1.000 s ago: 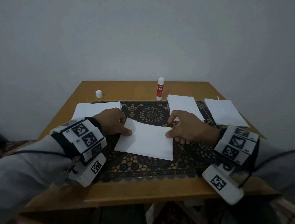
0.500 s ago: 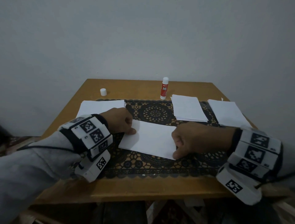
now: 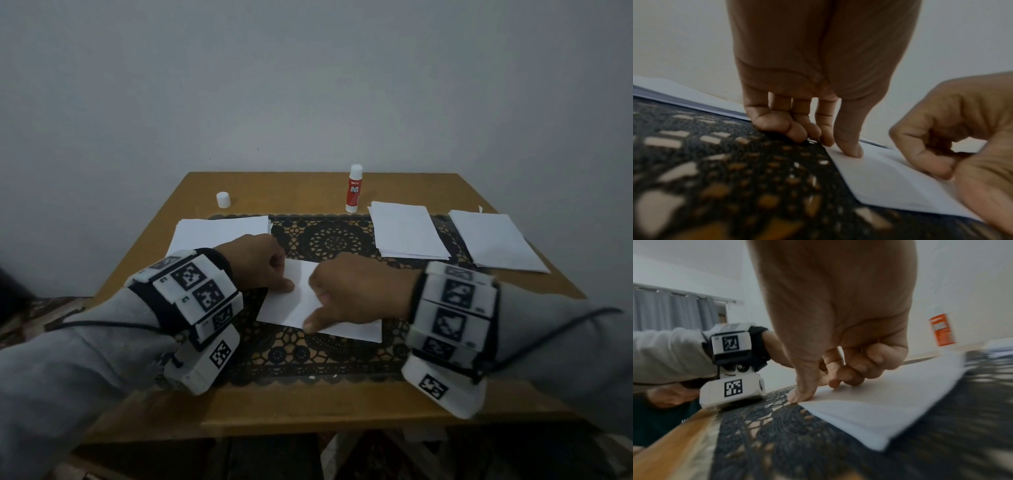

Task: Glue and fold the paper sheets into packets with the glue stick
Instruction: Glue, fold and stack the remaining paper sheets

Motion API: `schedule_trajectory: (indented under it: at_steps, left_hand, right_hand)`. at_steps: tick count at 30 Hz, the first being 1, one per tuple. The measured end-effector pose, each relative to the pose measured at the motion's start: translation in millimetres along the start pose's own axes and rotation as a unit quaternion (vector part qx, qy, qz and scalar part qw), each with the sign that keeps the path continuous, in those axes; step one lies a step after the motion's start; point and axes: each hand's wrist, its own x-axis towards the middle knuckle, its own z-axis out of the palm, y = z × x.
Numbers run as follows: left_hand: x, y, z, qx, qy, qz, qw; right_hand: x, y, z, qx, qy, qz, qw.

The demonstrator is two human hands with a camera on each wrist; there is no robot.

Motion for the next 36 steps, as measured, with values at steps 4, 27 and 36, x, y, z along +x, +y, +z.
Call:
schedule_trajectory:
  at_steps: [4,27,36]
  left_hand:
    - [-2,0,-1,0.011,0.009,0.009,1.0]
    - [-3,1,-1,-0.015,0.0,-0.008,1.0]
    - [-2,2,-1,-0.01,-0.002,-0.009,1.0]
  right_hand:
    - [11,-17,-4,-0.005,0.027,-0.014,1.0]
    - [-30,70,-4,-0.038,-0.049,0.17,0.984]
    - [-80,3,14,-0.073,-0.139,-0.007,0.988]
